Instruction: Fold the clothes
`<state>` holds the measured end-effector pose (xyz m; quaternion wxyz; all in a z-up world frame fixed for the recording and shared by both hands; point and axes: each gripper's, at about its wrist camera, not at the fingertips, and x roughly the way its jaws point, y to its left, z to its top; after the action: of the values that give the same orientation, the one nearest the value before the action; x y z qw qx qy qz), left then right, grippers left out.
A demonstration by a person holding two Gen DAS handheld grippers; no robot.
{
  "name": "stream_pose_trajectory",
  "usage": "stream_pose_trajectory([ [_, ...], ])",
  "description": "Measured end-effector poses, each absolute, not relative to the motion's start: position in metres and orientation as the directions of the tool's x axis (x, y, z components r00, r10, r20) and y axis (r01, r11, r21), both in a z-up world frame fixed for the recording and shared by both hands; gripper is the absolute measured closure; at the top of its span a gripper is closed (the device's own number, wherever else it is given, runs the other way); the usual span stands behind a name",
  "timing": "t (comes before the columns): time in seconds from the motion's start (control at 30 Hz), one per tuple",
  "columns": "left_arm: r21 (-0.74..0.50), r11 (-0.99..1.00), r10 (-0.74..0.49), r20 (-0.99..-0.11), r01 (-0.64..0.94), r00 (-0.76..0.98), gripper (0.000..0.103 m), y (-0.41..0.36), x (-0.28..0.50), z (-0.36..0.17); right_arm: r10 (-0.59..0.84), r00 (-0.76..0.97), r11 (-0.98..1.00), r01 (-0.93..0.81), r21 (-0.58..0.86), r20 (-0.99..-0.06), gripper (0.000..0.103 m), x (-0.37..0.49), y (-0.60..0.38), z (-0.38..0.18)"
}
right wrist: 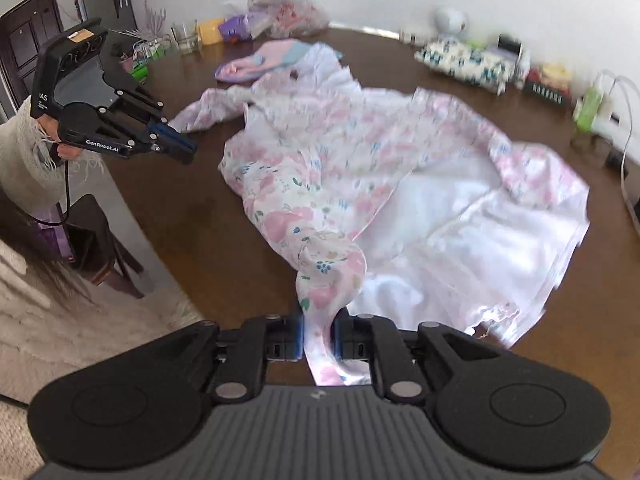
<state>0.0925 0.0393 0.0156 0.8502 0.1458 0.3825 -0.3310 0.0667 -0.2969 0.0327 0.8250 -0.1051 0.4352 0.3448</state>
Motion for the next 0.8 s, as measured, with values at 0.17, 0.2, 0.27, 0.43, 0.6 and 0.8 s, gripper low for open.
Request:
stream_pose_trajectory([
  [0.17, 0.015, 0.811, -0.418, -0.683, 0.584, 0.598, 0.068, 0.065, 0.090, 0.035, 0.527, 0.449, 0.805, -0.537, 0.254, -0.722, 0.058, 0.056, -0.322, 0.037],
  [0.2, 0.036, 0.831, -0.393, -0.667, 0.555, 0.633, 0.061, 0.070, 0.092, 0.041, 0.542, 0.474, 0.810, -0.514, 0.282, -0.694, 0.053, 0.054, -0.328, 0.041],
  [0.27, 0.082, 0.867, -0.331, -0.644, 0.491, 0.690, 0.055, 0.080, 0.098, 0.050, 0.548, 0.517, 0.818, -0.495, 0.293, -0.658, 0.043, 0.051, -0.331, 0.047],
  [0.43, 0.222, 0.900, -0.148, -0.654, 0.375, 0.742, 0.034, 0.096, 0.119, 0.042, 0.507, 0.527, 0.837, -0.490, 0.243, -0.683, 0.033, 0.048, -0.309, 0.037],
  [0.6, 0.325, 0.879, -0.035, -0.686, 0.350, 0.726, 0.035, 0.096, 0.138, 0.012, 0.445, 0.522, 0.849, -0.504, 0.158, -0.727, 0.036, 0.048, -0.276, 0.016],
  [0.8, 0.362, 0.879, 0.017, -0.675, 0.311, 0.738, 0.100, 0.099, 0.144, 0.010, 0.330, 0.541, 0.886, -0.461, 0.055, -0.773, 0.096, 0.062, -0.276, 0.011],
])
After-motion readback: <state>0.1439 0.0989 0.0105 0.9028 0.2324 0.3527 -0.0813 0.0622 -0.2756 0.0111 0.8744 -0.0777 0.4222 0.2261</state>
